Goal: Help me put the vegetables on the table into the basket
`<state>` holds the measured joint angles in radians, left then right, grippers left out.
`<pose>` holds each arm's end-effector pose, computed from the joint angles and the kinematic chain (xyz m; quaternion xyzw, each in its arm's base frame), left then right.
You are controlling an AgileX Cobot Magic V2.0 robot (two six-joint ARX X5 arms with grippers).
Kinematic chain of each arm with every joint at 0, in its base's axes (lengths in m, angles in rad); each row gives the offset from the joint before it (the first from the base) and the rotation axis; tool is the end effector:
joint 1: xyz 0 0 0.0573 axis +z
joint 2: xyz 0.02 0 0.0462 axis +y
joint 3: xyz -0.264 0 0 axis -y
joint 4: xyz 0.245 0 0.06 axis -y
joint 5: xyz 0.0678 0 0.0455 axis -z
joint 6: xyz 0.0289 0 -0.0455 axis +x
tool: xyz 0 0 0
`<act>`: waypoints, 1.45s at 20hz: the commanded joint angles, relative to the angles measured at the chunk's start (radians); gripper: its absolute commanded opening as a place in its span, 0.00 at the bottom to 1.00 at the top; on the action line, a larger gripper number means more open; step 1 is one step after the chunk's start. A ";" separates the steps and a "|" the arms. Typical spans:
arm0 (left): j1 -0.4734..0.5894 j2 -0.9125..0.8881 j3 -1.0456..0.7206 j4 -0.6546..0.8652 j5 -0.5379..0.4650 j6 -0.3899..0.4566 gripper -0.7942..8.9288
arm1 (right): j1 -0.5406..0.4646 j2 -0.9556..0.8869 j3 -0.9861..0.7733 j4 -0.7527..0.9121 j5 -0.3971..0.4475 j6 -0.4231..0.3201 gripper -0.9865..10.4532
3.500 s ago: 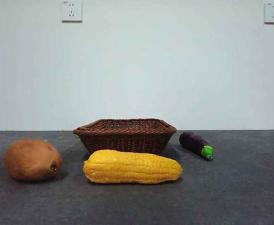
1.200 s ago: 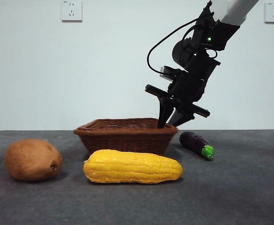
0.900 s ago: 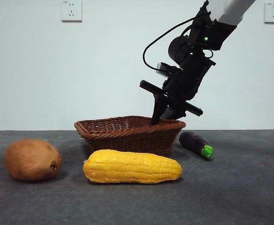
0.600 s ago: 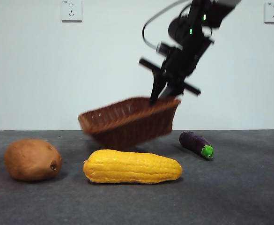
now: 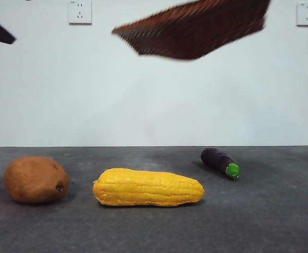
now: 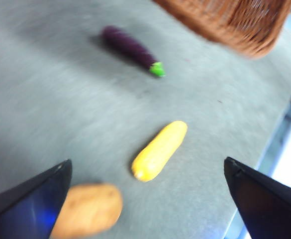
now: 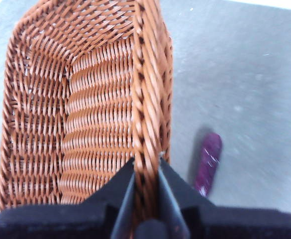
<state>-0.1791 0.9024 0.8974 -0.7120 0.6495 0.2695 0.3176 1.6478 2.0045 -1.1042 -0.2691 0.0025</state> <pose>0.1643 -0.0475 0.3098 0.0341 0.2875 -0.4194 0.8604 0.3007 0.1069 0.4435 -0.0077 0.3653 0.2687 0.8912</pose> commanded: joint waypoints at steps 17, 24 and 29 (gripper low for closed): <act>-0.444 0.615 0.227 0.069 -0.292 0.397 0.73 | -0.203 -0.351 -0.153 -0.235 0.008 -0.086 0.08; -0.487 0.790 0.228 0.105 -0.346 0.419 0.73 | -0.305 -0.536 -0.497 -0.094 -0.092 -0.086 0.08; -0.490 0.850 0.228 0.146 -0.385 0.419 0.72 | -0.339 -0.601 -0.689 -0.026 -0.147 -0.082 0.08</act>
<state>-0.6643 1.7409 1.1286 -0.5701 0.2657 0.6739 -0.0212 1.0554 1.3167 -1.1492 -0.3992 -0.0872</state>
